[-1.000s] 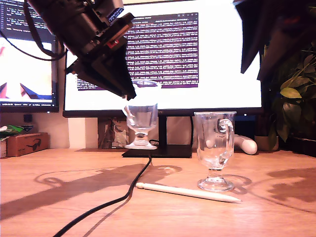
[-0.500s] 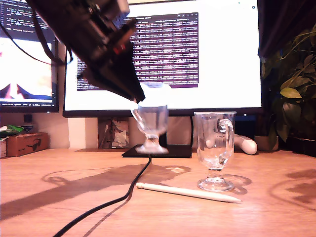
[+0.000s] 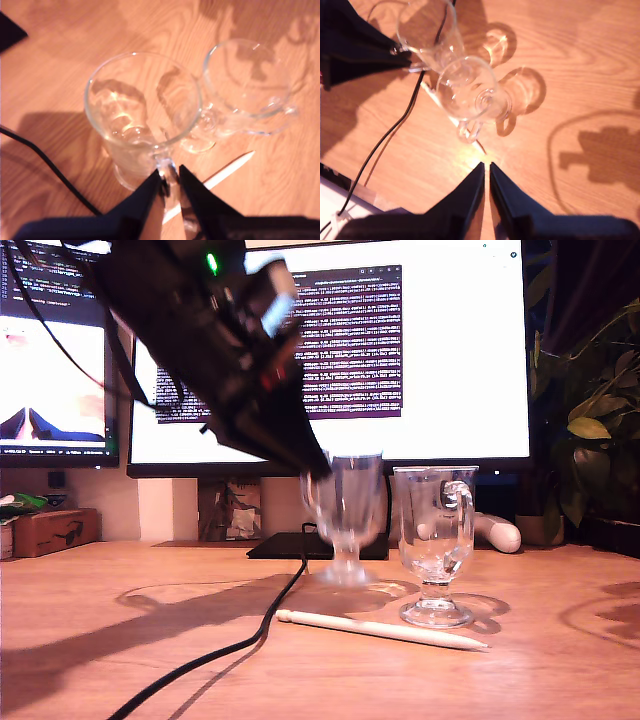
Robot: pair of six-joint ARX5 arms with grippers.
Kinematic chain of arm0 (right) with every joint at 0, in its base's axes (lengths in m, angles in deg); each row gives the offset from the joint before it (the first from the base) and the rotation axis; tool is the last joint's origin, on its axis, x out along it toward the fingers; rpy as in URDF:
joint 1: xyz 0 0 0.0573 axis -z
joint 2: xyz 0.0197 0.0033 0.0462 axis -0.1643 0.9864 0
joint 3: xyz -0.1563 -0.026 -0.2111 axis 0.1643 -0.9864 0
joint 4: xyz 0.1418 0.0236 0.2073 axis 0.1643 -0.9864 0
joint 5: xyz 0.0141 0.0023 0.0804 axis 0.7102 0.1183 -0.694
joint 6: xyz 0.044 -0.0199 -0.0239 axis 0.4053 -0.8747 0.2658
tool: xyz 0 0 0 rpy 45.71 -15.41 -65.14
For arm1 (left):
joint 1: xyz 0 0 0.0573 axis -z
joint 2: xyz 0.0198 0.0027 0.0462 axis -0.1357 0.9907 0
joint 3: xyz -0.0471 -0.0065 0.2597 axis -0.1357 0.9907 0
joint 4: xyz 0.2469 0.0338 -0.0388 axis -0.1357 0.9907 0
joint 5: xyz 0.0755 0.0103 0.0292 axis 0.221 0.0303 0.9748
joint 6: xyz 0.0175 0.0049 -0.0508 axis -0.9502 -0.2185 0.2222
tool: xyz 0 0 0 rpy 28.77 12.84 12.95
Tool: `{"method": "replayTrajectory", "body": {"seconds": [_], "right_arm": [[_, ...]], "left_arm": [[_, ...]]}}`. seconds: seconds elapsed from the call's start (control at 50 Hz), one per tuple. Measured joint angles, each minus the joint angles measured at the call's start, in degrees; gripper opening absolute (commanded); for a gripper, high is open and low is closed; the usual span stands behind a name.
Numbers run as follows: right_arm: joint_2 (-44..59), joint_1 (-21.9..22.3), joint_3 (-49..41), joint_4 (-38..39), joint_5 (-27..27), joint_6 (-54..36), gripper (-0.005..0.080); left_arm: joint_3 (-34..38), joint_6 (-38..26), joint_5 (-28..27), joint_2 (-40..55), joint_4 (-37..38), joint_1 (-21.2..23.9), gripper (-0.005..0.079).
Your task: Pick the small glass cups in front of you with each of your hands, and place them behind the white pen
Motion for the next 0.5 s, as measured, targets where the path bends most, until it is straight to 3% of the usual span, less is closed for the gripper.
{"method": "replayTrajectory", "body": {"seconds": [0.5], "right_arm": [[0.0,0.02,0.0,1.7,0.0,0.0,-0.0011]], "left_arm": [[-0.02,-0.04,-0.76,1.62,-0.87,0.26,-0.0022]]}}
